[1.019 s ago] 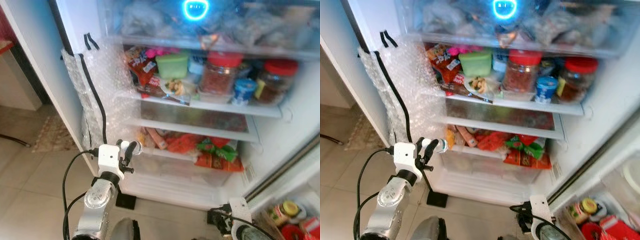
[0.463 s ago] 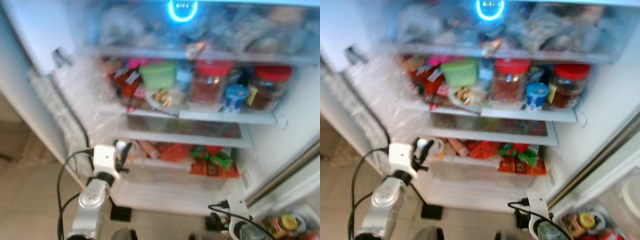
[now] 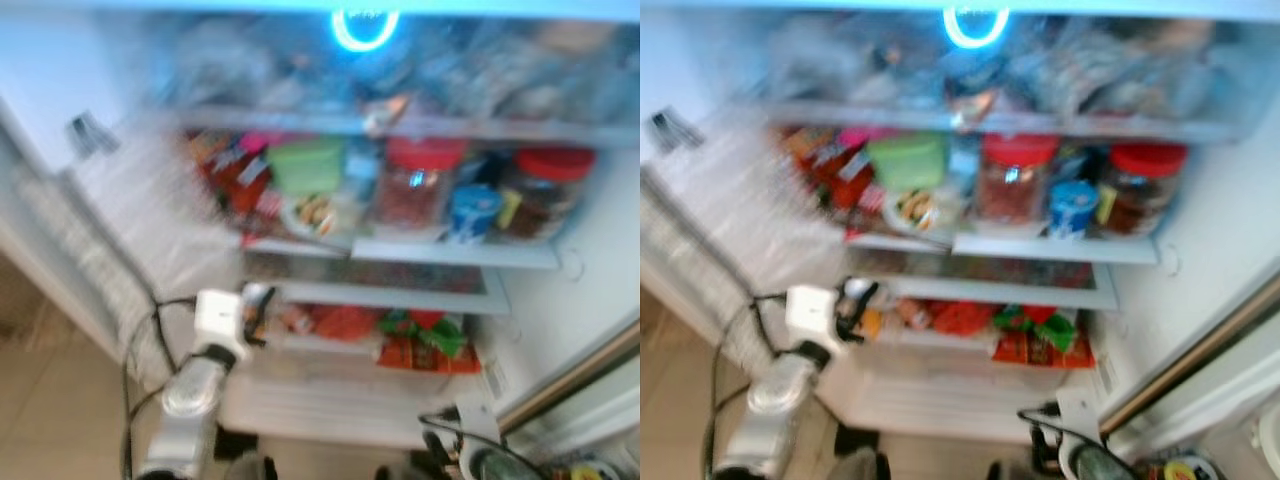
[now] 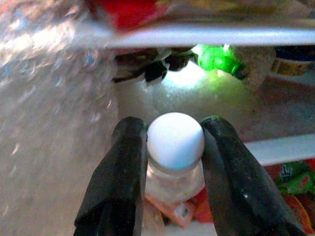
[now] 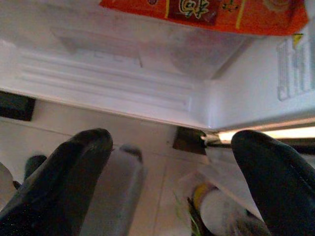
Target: Restocking fridge
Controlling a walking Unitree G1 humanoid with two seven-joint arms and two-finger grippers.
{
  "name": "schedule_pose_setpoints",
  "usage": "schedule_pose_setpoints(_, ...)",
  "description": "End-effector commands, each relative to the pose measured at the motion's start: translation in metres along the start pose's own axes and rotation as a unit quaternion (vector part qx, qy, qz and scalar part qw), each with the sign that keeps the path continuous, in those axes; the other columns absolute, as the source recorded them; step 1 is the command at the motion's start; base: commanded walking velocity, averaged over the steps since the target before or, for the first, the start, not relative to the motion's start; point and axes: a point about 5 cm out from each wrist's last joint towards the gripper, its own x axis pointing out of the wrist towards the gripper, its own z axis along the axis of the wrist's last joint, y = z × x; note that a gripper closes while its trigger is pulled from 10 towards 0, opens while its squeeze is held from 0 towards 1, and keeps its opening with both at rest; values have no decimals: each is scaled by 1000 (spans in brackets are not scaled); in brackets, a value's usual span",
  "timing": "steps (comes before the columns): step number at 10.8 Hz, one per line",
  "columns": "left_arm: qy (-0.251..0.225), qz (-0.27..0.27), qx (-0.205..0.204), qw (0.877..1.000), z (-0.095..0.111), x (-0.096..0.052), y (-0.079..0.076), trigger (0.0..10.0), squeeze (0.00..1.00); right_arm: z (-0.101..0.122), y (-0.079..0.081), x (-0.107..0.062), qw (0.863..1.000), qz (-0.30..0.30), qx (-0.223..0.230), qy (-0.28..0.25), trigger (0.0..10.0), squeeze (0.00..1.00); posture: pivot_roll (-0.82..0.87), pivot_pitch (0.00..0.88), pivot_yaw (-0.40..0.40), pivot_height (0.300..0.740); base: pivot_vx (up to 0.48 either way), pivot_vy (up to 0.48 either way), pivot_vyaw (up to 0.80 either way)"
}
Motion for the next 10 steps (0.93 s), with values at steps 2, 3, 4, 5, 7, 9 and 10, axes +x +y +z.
schedule_pose_setpoints(2,-15,-16,-7,1000,6,5,-9,10000,0,-6,-4,-2,1000,-5,5,8,10000,0,-13,55,0,655,302,0,0)
schedule_pose_setpoints(3,-20,-18,-6,1000,8,5,-10,10000,0,-6,-4,-2,1000,-6,6,8,10000,0,-11,56,-1,655,296,0,0)
schedule_pose_setpoints(4,-19,-15,-4,1000,6,4,-8,10000,0,-6,-4,-2,1000,-7,8,8,10000,0,-11,56,-1,655,0,0,0)
schedule_pose_setpoints(5,-16,-11,-2,1000,2,3,-5,10000,0,-6,-4,-2,1000,-6,7,8,10000,0,-13,58,-5,655,0,0,0)
schedule_pose_setpoints(7,-11,-5,-7,1000,-6,0,-1,10000,0,-6,-4,-2,1000,-5,8,6,10000,0,-15,58,-5,655,0,0,0)
schedule_pose_setpoints(9,-10,1,0,1000,-11,-1,5,10000,0,-5,-4,-2,1000,-3,7,6,10000,0,-17,63,-13,655,0,0,0)
schedule_pose_setpoints(10,-7,0,-1,1000,-14,-1,5,10000,0,-5,-5,-2,1000,-3,6,7,10000,0,-19,64,-14,655,0,0,0)
